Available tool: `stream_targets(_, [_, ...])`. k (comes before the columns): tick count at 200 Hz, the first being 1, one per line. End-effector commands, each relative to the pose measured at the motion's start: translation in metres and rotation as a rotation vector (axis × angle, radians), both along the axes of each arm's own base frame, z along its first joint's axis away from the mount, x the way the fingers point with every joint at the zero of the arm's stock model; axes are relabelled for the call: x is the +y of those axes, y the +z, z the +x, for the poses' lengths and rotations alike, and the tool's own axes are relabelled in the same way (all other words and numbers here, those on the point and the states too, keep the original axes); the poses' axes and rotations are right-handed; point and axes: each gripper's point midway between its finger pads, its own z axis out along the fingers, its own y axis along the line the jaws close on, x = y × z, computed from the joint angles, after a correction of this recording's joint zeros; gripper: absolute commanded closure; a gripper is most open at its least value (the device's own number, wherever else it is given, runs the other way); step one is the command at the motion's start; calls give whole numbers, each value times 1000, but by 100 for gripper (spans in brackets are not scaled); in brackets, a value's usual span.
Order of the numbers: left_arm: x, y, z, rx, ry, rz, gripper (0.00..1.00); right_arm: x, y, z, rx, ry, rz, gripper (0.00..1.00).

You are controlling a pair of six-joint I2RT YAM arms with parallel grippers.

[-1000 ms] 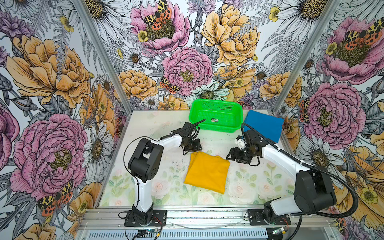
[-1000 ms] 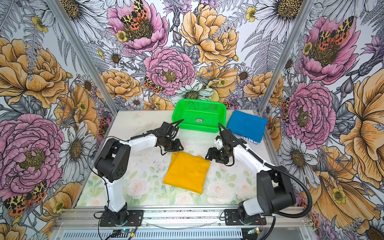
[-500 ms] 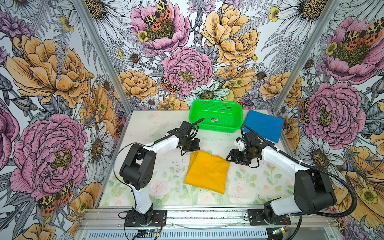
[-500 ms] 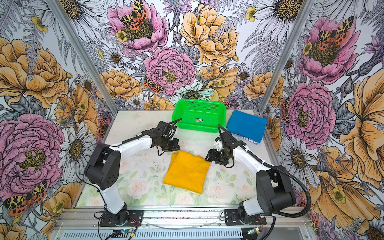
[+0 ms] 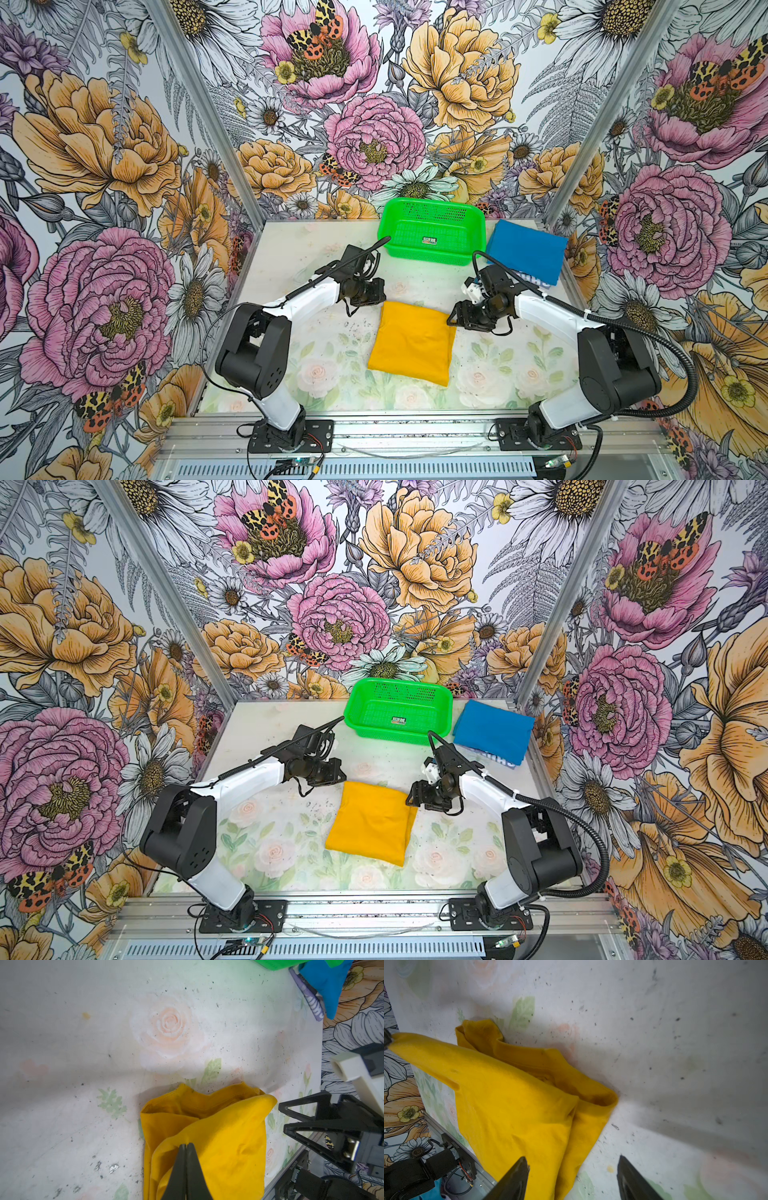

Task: Fold and stack the t-shirts
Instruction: 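Lower both grippers to the far edge of the yellow bundle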

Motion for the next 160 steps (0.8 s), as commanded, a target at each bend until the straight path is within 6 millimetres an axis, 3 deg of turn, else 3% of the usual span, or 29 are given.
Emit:
stream_targets(1, [-9, 0, 8, -15, -17, -43, 100, 4, 9, 23, -83, 11, -16, 31])
stream_targets(29, [-12, -5, 13, -9, -20, -44, 98, 7, 6, 37, -93, 17, -25, 42])
stream_targets(51, [-12, -9, 16, 1, -21, -44, 93, 10, 3, 49, -99, 13, -28, 47])
stream_targets(85, [-12, -14, 20, 8, -13, -49, 92, 17, -8, 58, -71, 18, -19, 51])
stream_targets(143, [-6, -17, 26, 15, 3, -49, 93, 20, -9, 50, -55, 15, -1, 100])
stream_targets(160, [-5, -18, 26, 17, 7, -48, 93, 14, -3, 44, -68, -10, -10, 100])
